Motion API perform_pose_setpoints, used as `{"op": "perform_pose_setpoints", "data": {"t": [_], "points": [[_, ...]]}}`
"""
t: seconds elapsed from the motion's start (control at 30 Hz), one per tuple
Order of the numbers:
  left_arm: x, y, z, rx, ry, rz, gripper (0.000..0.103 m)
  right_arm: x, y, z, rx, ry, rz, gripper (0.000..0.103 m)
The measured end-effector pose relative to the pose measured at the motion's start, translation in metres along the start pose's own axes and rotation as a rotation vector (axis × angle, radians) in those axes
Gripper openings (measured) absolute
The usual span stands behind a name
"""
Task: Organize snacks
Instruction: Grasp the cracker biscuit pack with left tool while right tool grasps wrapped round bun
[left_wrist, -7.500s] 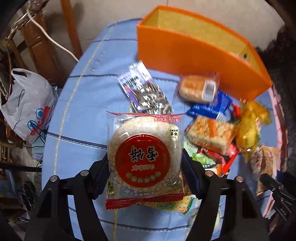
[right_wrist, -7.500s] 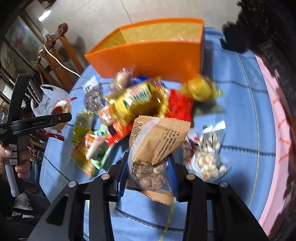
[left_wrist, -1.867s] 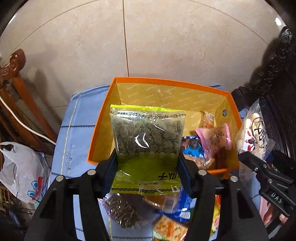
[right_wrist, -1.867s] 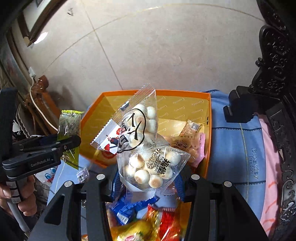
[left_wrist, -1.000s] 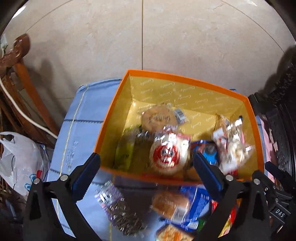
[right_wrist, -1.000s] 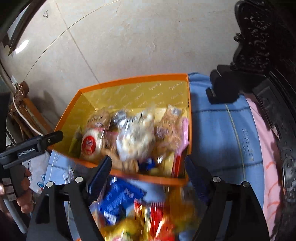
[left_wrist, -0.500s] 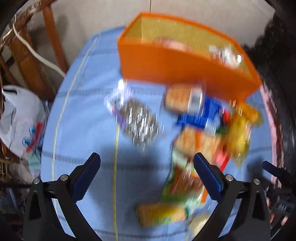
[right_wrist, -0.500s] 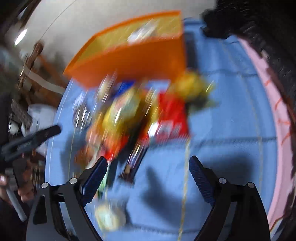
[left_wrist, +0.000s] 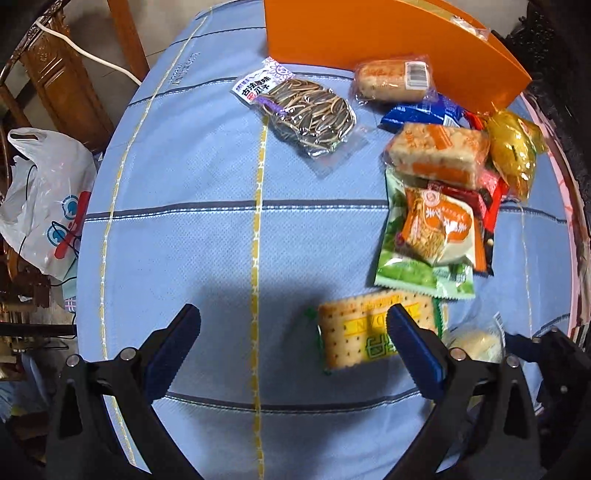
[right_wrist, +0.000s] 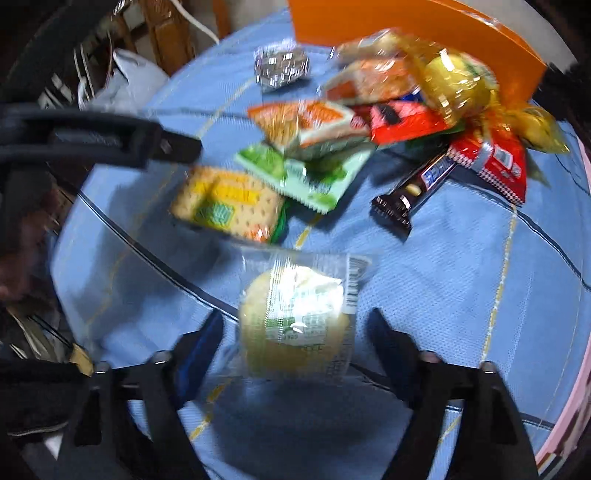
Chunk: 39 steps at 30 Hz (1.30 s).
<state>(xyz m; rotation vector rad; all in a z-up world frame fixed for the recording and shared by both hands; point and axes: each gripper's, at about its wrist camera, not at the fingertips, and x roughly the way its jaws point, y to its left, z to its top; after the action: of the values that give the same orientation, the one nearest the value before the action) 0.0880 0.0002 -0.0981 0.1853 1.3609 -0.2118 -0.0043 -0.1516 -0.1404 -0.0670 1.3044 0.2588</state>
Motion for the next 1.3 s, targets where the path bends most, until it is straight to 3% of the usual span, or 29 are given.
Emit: {"op": "perform_pose_setpoints", "data": {"t": [0.03,0.17,0.27,0.47,0.7,0.77,0.87,0.9,0.93,1.0,1.3], "points": [[0.0,-0.001,-0.001,0.003,-0.001,0.001,0.099,0.004,0.003,-0.001,-0.008,0.004,-0.005,0.058],[-0.003,-0.012,-0.008,0.069,-0.03,-0.034,0.099,-0.006,-0.008,-0.003,0.054,-0.036,0.009,0.055],[-0.003,-0.037,-0.019,0.235,-0.067,-0.02,0.099,-0.02,-0.037,-0.006,0.168,-0.064,0.025,0.055],[0.015,-0.076,-0.025,0.403,-0.055,-0.017,0.099,-0.036,-0.081,-0.022,0.314,-0.083,0.013,0.056],[0.036,-0.097,-0.011,0.38,-0.021,-0.038,0.099,-0.042,-0.095,-0.033,0.323,-0.084,0.014,0.056],[0.042,-0.098,-0.008,0.384,-0.003,-0.046,0.095,-0.043,-0.096,-0.034,0.32,-0.08,0.011,0.056],[0.04,-0.095,-0.01,0.388,-0.013,-0.087,0.073,-0.045,-0.091,-0.035,0.32,-0.079,0.01,0.056],[0.036,-0.096,-0.01,0.396,-0.022,-0.094,0.054,-0.046,-0.093,-0.036,0.318,-0.078,0.012,0.056],[0.032,-0.095,-0.011,0.392,-0.025,-0.087,0.046,-0.047,-0.093,-0.035,0.314,-0.078,0.013,0.056],[0.027,-0.091,-0.015,0.353,0.0,-0.094,0.046,-0.047,-0.09,-0.03,0.303,-0.083,0.018,0.056],[-0.018,-0.063,-0.014,0.24,-0.05,-0.118,0.046,-0.059,-0.083,-0.011,0.243,-0.119,0.057,0.056]]}}
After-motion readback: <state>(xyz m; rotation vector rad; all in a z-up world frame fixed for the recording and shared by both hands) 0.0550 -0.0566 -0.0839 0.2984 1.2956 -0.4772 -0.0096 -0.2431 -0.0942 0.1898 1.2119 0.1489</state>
